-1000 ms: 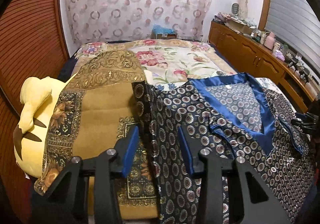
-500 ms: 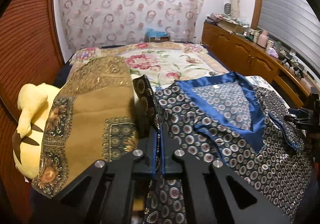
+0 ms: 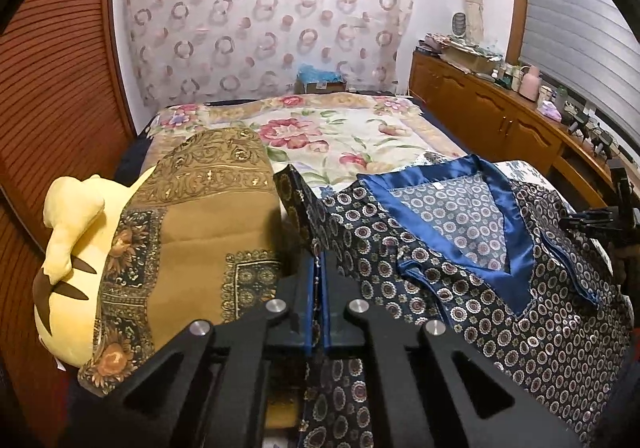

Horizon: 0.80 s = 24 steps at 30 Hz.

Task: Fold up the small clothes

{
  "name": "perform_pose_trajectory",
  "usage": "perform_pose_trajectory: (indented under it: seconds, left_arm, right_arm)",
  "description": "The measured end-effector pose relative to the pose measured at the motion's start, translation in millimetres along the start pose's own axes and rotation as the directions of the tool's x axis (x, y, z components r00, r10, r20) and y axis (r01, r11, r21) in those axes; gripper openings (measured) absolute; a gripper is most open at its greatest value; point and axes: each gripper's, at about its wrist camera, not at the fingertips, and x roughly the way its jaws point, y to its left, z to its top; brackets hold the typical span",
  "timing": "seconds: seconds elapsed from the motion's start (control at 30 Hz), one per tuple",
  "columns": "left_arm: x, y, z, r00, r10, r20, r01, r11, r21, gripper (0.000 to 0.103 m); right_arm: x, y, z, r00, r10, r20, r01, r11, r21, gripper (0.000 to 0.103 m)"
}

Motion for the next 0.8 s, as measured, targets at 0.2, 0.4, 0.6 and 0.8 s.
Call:
perform_pose_trajectory:
  seconds: [0.2,0.4,0.6,0.8]
  left_arm:
    - [-2.1,15.3,14.8,0.998,0.044,0.044,-0.043,0.999,-0.032,0.0]
    - [-14.8,31.1,42.0,0.992,0.063,0.112,-0.053,0.995,-0.083,0.0]
    - [-30.7,26.2,37.0,0.99,0.043,0.135,-0.037,0.998,-0.046,0.0]
    - [-62.2,13.3,2.7,0.988,-0.032,0.154,0.032,0.999,-0.003,0.0]
  right_arm:
    - [-17.8,8.1,28.1,0.99,-0.106,0.096,0.111,0.992,-0.052,0.0]
    - [-51.0,-20.6,65.0,0.954,-0.232,0.188,0.229,0.973,0.04,0.0]
    - [-65.5,-26.7,56.1,0.95,-0.223,0.217,0.217,0.975,0.05,0.0]
    - [-103.2,2.7,13.8,0.95,-0.094,0.298,0.102,0.995,-0.011,0.0]
